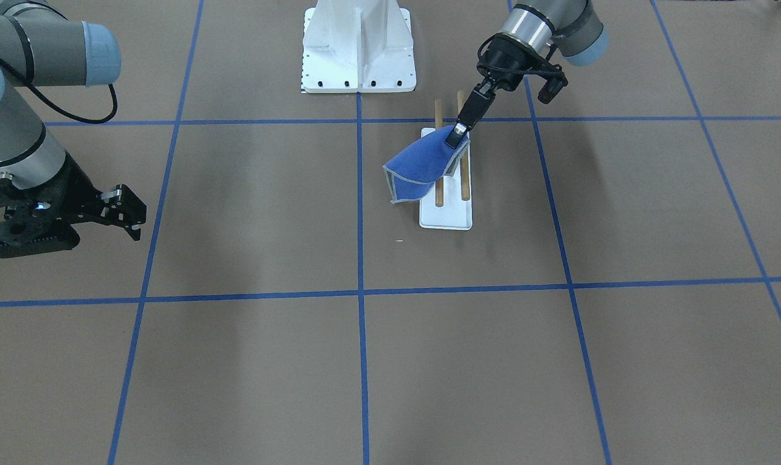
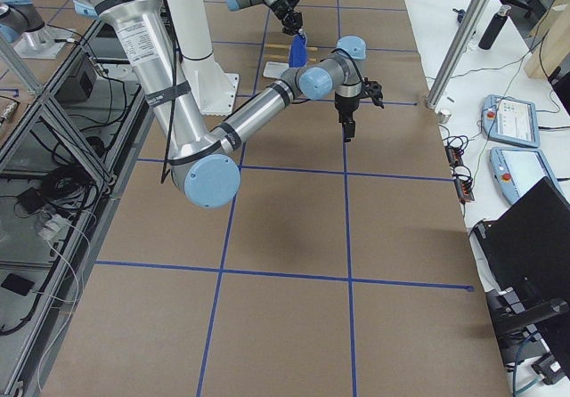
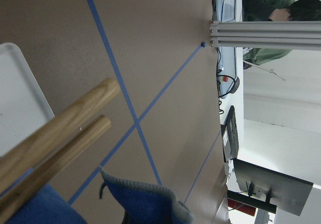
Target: Hang towel on rack
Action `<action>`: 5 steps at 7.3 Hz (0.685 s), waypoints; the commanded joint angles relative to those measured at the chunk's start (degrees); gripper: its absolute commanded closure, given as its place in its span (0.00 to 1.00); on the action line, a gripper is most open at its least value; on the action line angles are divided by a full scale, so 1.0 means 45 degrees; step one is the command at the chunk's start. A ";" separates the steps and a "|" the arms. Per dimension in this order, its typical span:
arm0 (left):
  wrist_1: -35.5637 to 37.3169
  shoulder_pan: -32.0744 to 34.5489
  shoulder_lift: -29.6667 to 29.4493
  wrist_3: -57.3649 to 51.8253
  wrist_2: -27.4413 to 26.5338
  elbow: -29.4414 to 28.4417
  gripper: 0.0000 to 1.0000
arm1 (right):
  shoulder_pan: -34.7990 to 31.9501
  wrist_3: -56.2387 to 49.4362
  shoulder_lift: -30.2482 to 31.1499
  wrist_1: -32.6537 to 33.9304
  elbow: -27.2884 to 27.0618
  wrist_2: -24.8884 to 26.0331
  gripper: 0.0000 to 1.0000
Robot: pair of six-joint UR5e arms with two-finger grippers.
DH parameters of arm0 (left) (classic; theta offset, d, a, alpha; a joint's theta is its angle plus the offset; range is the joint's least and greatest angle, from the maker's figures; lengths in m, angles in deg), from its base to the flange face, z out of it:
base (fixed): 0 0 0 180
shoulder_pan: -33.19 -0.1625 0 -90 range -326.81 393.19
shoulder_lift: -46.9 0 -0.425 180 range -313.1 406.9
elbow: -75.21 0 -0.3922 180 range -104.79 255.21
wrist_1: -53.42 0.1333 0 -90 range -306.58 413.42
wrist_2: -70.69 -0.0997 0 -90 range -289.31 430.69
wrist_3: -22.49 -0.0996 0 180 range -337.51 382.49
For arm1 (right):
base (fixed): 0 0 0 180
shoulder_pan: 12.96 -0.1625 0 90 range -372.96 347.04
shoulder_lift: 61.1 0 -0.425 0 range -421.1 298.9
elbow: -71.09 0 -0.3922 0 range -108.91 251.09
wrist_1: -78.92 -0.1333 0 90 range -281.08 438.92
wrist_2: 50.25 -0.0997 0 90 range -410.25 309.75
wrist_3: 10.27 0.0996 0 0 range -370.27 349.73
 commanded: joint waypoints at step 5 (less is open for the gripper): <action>-0.2287 0.0157 0.1530 -0.0171 0.0116 -0.0244 1.00 | -0.0005 0.0018 -0.0049 -0.0016 0.0010 -0.0105 0.00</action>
